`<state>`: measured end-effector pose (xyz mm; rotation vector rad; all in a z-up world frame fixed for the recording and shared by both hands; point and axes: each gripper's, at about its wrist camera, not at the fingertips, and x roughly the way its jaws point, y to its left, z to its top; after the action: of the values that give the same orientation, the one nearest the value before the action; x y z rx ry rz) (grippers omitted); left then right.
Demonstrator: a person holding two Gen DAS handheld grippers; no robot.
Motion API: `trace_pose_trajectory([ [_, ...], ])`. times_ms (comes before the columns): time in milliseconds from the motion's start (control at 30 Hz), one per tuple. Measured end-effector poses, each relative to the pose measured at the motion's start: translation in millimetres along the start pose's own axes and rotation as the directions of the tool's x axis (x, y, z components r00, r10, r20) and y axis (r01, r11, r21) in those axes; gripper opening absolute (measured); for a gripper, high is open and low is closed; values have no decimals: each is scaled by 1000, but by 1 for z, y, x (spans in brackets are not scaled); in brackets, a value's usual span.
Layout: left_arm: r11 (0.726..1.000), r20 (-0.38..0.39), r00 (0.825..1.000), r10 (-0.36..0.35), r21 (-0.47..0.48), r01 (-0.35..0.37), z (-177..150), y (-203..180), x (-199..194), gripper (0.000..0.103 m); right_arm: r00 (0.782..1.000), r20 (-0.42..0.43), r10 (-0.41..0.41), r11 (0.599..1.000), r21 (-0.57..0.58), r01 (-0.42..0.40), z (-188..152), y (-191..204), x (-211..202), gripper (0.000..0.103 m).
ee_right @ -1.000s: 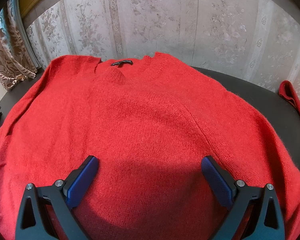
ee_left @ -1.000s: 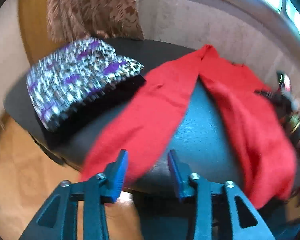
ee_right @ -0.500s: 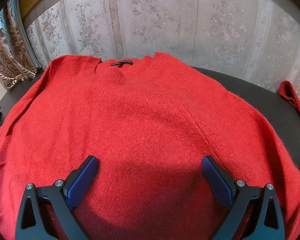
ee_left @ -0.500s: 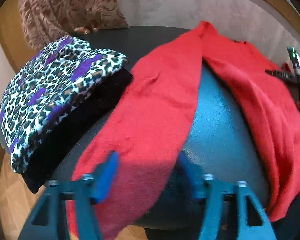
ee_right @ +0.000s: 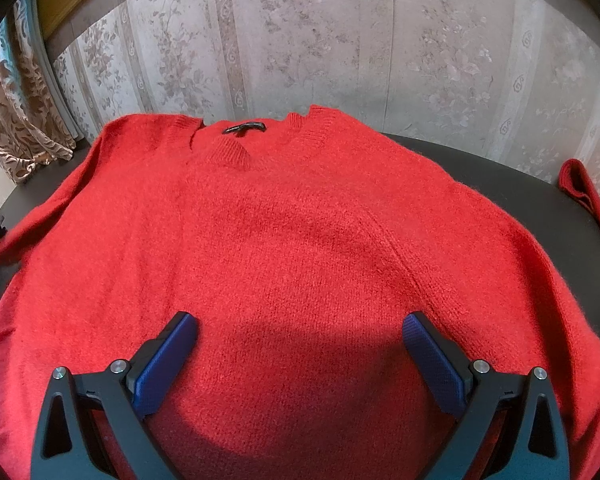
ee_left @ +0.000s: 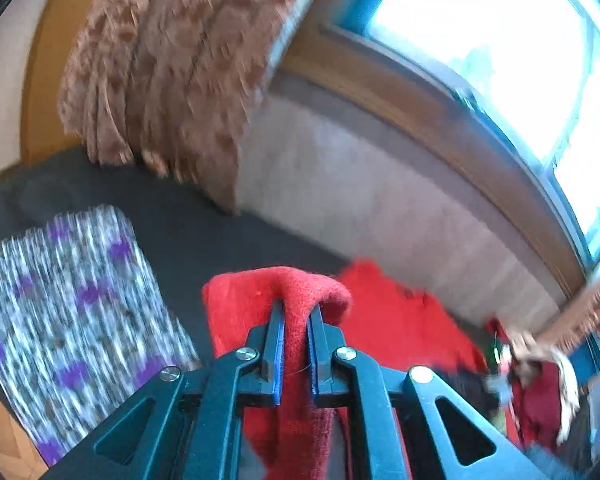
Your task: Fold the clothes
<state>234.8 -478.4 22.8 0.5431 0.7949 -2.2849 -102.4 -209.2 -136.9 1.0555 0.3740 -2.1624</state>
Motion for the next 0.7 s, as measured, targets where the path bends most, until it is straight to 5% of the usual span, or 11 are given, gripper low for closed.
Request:
trace_pose_trajectory([
  [133, 991, 29, 991, 127, -33, -126, 57, 19, 25, 8, 1000, 1, 1, 1000, 0, -1, 0, -1, -1, 103],
  [267, 963, -37, 969, 245, -109, -247, 82, 47, 67, 10, 1000, 1, 1, 1000, 0, -1, 0, 0, -1, 103],
  [467, 869, -127, 905, 406, -255, -425, 99, 86, 104, 21, 1000, 3, 4, 1000, 2, -4, -1, -1, -2, 103],
  [600, 948, -94, 960, 263, -162, -275, 89, 55, 104, 28, 1000, 6, 3, 1000, 2, -3, -2, -1, -3, 103],
  [700, 990, -194, 971, 137, 46, -131, 58, 3, 132, 29, 1000, 6, 2, 1000, 1, -2, -2, 0, -3, 103],
])
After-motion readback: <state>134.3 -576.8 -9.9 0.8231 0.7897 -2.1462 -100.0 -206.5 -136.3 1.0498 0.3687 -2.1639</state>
